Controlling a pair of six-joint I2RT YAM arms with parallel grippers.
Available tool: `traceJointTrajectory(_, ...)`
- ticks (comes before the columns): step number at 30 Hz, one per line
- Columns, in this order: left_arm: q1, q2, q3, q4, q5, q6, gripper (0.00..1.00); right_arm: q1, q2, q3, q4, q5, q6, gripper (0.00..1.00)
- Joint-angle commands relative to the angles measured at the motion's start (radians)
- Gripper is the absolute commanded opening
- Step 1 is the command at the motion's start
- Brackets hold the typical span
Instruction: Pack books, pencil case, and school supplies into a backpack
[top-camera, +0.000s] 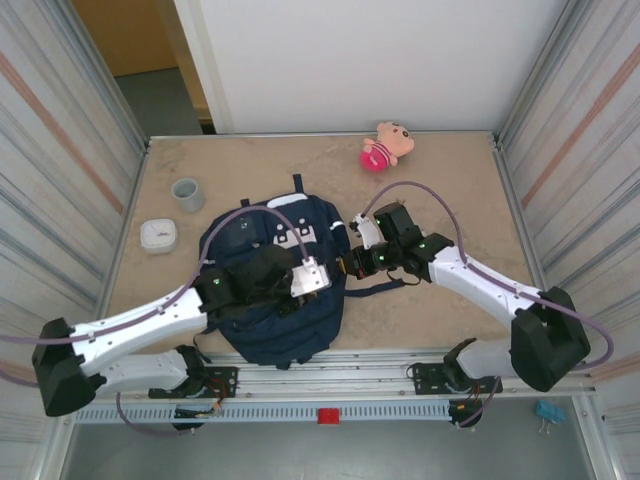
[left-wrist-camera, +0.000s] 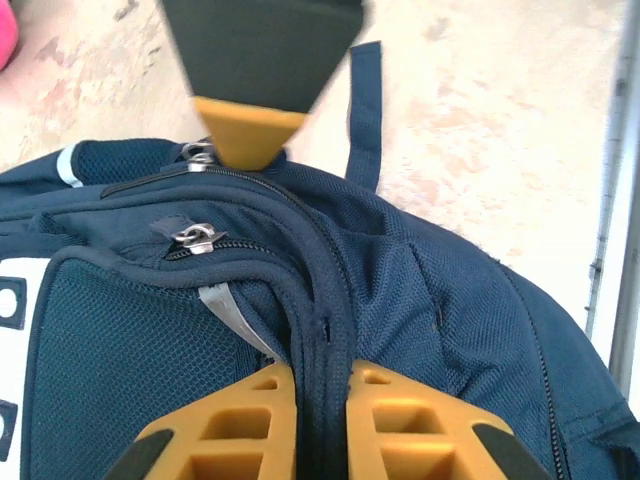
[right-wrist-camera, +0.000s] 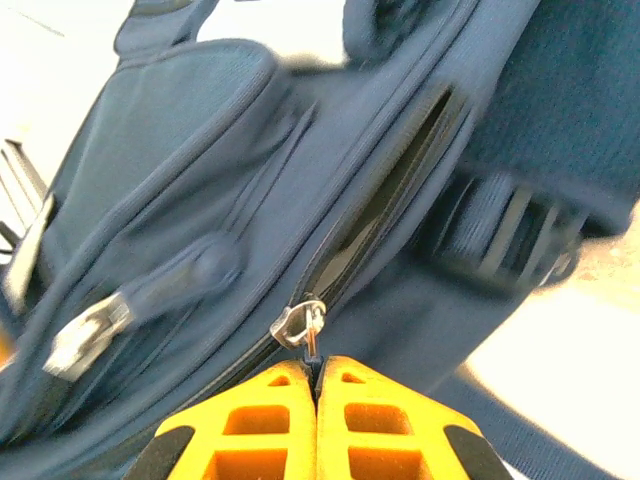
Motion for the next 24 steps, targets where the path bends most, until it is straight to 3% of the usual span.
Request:
traceJointTrajectory(1,-0.01,-0.111,-0.023,-0.006,0.137,0.082,0.08,-0.085,0.062,0.034,0.077,0.148,0.042,0.0)
traceJointTrajectory(7,-0.009,-0.187,-0.053,-0.035,0.13,0.122,0.09,-0.133,0.131,0.07,0.126,0.138,0.046,0.0)
traceJointTrajectory(13,-0.009,-0.162,-0.064,-0.057,-0.023,0.111,0.09,-0.135,0.089,0.039,0.15,0.159,0.054,0.0)
traceJointTrajectory(18,-0.01,-0.179,-0.072,-0.025,0.097,0.122,0.09,-0.197,0.096,0.038,0.148,0.157,0.06,0.0)
traceJointTrajectory(24,-0.009,-0.248,-0.082,-0.027,0.148,0.127,0.08,-0.263,0.193,0.051,0.198,0.142,0.083,0.0)
